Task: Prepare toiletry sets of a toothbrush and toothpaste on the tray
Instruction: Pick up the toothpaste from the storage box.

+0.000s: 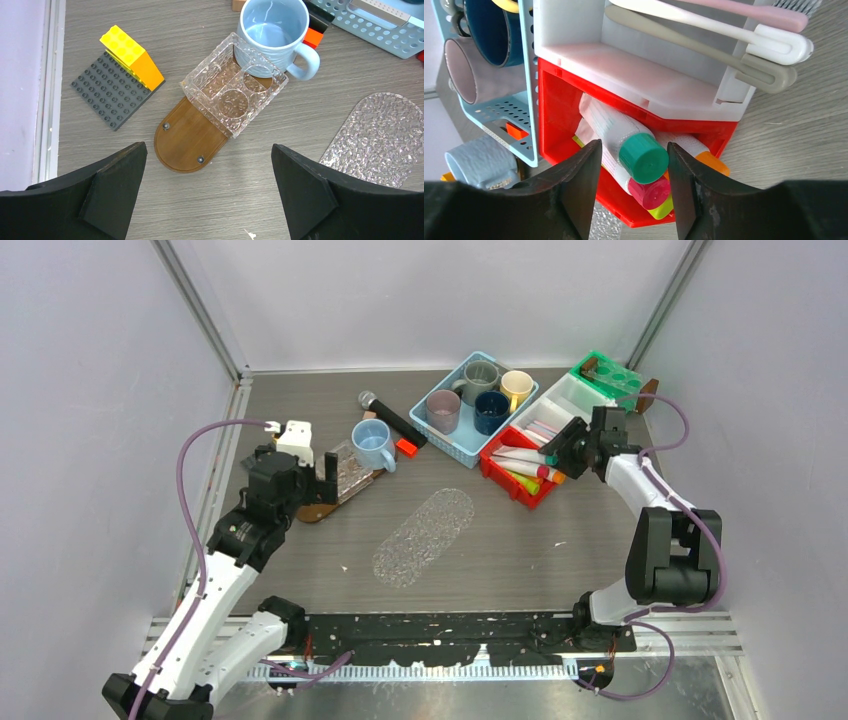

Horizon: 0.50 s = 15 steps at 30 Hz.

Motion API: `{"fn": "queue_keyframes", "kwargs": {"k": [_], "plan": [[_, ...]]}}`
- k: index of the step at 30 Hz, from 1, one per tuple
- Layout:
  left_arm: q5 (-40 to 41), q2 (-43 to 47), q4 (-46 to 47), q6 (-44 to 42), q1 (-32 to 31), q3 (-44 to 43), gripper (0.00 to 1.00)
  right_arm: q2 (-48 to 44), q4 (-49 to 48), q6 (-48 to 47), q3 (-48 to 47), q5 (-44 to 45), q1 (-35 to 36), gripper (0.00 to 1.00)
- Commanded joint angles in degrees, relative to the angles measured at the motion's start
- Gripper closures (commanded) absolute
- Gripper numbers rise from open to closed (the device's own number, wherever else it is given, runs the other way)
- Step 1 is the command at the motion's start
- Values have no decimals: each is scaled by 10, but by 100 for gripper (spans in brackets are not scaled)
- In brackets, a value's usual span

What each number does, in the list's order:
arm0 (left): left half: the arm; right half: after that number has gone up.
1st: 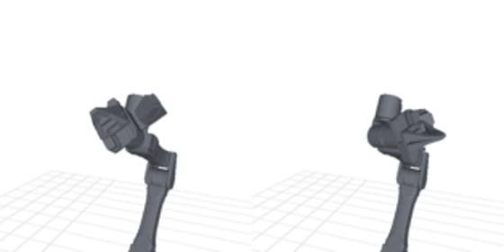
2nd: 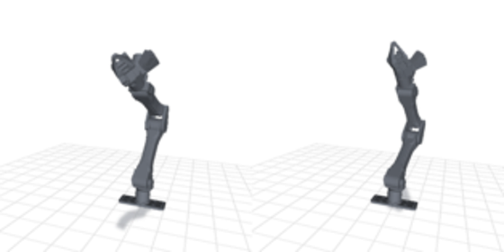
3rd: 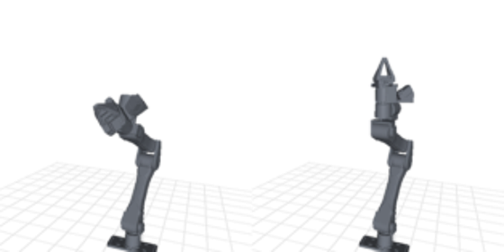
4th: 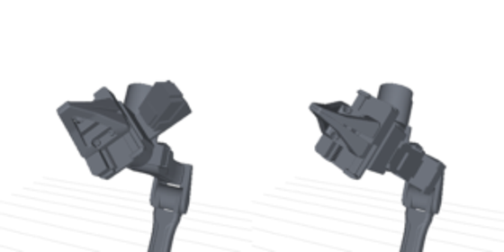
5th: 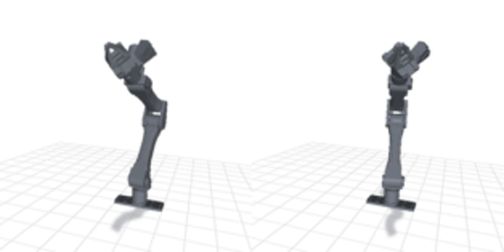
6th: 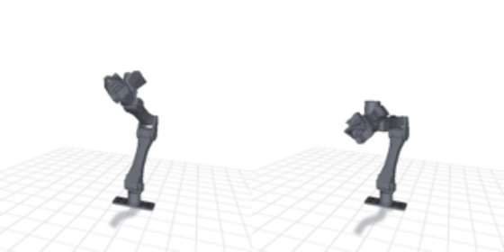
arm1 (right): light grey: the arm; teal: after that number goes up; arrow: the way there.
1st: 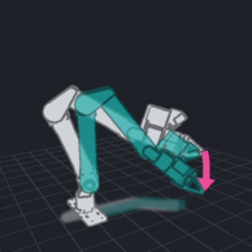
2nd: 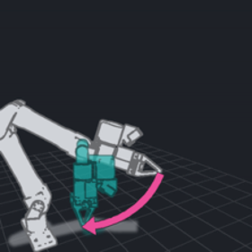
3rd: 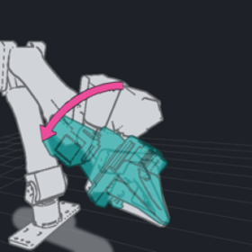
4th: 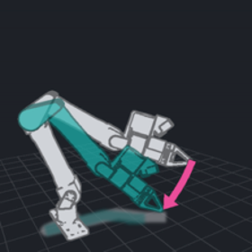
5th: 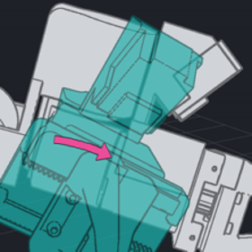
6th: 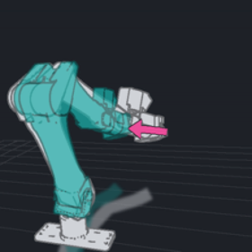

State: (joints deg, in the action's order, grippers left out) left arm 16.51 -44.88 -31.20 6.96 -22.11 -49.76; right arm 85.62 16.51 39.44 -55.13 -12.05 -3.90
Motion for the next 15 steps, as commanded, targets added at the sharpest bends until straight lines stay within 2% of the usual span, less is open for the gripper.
{"fn": "queue_keyframes", "kwargs": {"k": [1, 15], "plan": [[0, 0, 11, -10, -2, 2, 0, -17, -45, 32, 12, -44, -2, 45], [-7, 4, 13, -9, -2, 5, 0, -14, -92, 53, 44, -46, -9, 46]]}}
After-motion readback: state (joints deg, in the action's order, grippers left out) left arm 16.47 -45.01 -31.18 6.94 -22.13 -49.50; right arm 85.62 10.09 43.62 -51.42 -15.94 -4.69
